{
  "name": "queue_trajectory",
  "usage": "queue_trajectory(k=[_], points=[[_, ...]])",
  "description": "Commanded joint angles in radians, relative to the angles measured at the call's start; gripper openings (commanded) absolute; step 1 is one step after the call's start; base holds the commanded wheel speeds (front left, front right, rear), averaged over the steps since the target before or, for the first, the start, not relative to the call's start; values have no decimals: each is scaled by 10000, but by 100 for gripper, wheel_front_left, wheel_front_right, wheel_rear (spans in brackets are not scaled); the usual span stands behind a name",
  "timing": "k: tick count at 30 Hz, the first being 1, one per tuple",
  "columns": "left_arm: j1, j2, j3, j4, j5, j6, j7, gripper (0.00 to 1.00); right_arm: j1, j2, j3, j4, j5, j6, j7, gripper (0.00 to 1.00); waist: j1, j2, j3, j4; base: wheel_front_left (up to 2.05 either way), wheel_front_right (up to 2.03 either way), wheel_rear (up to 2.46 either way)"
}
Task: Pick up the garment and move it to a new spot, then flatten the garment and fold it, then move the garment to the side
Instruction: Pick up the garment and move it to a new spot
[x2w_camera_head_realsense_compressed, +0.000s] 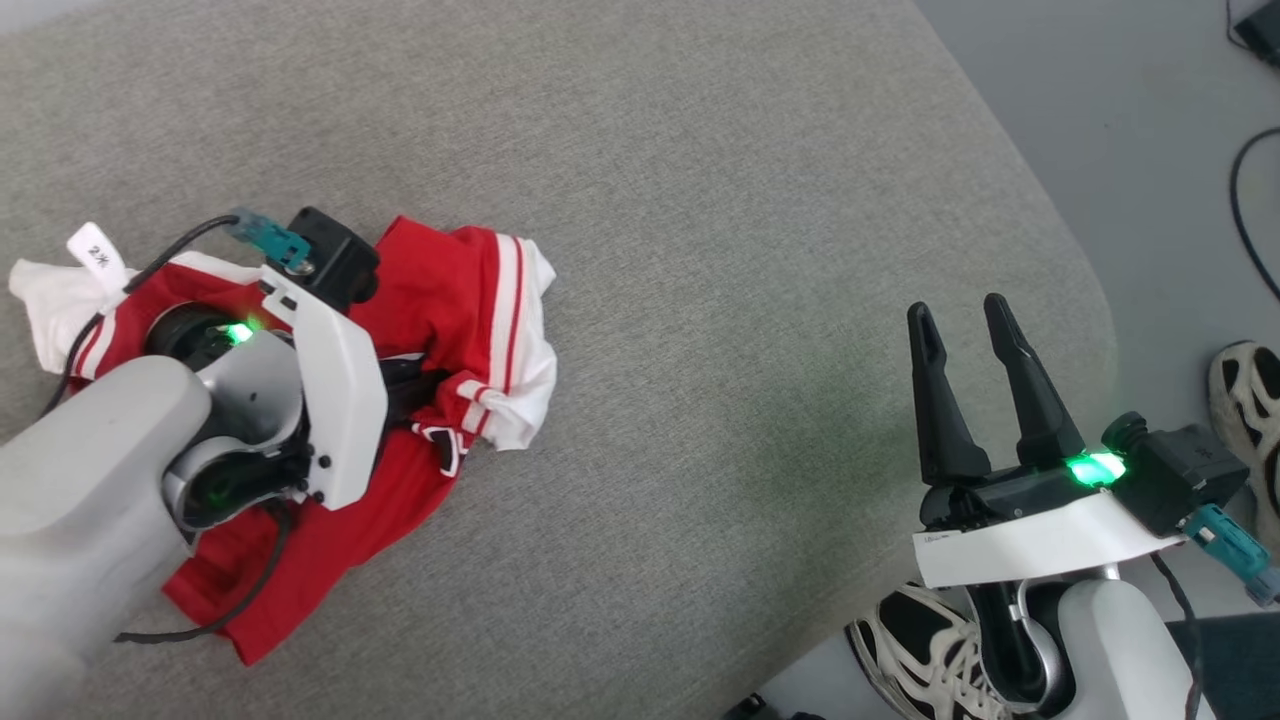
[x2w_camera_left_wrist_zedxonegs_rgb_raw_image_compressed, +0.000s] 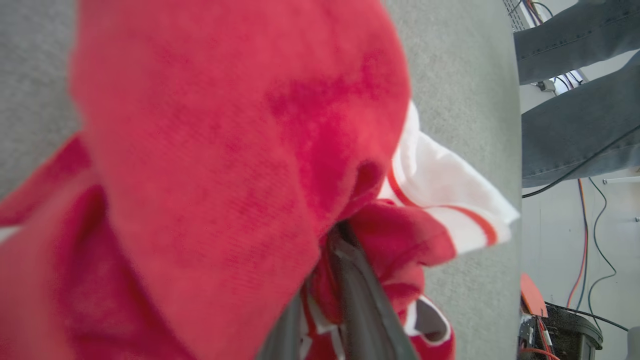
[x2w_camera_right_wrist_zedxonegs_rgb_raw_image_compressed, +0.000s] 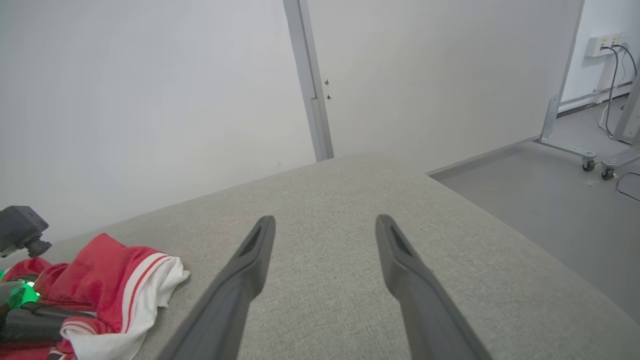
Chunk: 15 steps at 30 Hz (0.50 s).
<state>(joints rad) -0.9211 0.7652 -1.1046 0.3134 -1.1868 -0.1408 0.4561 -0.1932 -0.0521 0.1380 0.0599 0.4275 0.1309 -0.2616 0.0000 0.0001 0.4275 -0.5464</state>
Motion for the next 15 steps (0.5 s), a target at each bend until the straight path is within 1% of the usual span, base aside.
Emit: queue_trajectory(k=[1, 2, 6, 11, 15], points=[[407, -62, -452, 399, 49, 185, 47, 95, 1, 17, 35, -63, -115, -3, -49, 100, 0, -1, -77, 141, 0, 0, 0], [283, -52, -469, 328, -16, 185, -31, 100, -21, 13, 22, -58, -182, -3, -49, 100, 0, -1, -130, 255, 0, 0, 0], [-283, 121, -530, -36, 18, 185, -682, 100, -201, 10, -43, 98, -600, -5, -49, 100, 0, -1, -421, 856, 0, 0, 0], [-531, -123, -474, -599, -413, 114, -1842, 100, -439, 9, -211, 450, -1287, -3, -49, 100, 0, -1, -955, 1817, 0, 0, 0], [-168, -202, -407, -804, -892, 114, -2879, 100, -595, 6, -281, 873, -1870, -3, -49, 100, 0, -1, -1435, 2566, 0, 0, 0]])
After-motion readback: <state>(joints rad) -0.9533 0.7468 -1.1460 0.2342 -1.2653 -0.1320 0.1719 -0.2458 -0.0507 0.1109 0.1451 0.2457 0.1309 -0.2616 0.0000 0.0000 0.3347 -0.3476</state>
